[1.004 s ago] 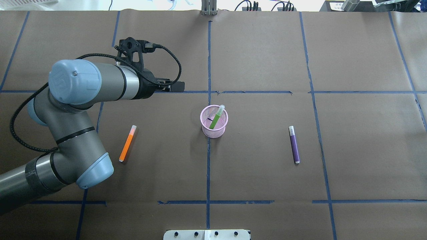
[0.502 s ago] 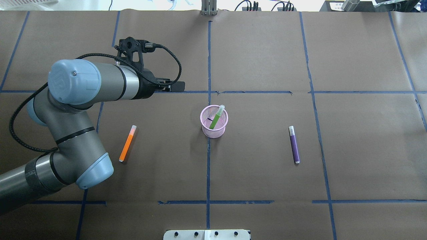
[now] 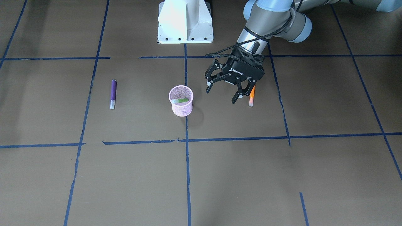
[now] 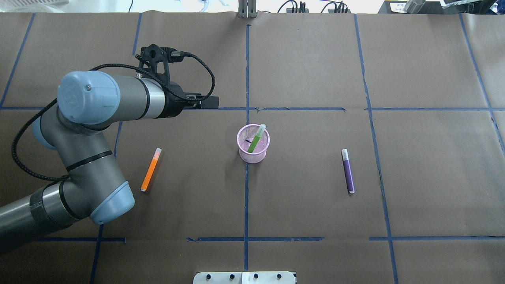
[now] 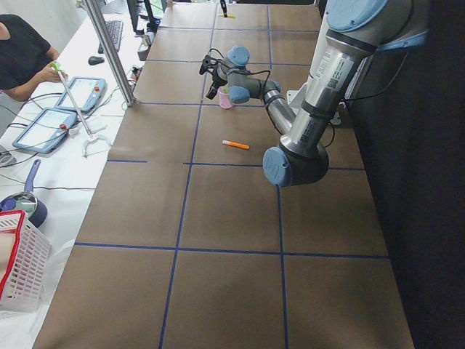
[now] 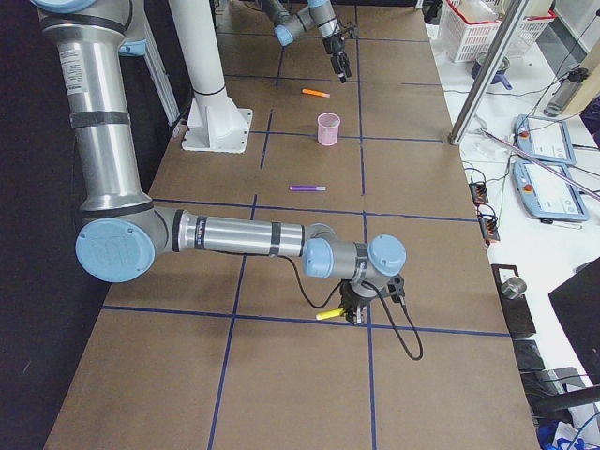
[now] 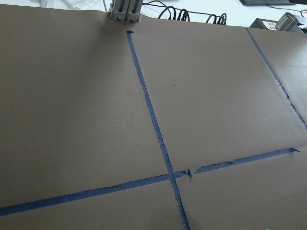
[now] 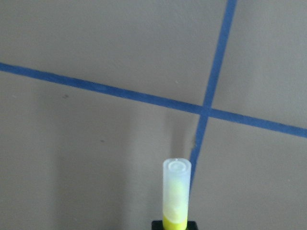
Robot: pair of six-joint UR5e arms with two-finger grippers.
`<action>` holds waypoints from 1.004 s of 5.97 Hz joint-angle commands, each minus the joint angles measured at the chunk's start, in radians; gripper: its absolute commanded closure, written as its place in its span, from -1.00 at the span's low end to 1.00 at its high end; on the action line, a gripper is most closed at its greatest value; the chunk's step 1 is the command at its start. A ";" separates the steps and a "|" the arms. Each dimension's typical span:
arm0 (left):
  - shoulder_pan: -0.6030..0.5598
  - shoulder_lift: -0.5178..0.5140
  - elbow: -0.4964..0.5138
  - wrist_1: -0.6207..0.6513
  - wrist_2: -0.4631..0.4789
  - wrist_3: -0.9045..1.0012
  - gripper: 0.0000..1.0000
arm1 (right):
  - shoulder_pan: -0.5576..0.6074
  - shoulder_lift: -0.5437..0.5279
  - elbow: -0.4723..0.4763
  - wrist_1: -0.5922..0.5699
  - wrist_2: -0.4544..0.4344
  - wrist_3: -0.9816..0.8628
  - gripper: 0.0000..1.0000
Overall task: Collect pens into pen holder
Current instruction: 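Carry the yellow marker with the right gripper over the pink cup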
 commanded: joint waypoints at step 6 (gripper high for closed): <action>-0.027 0.049 0.024 0.008 -0.004 0.012 -1.00 | -0.660 0.307 0.465 0.335 -0.526 1.205 1.00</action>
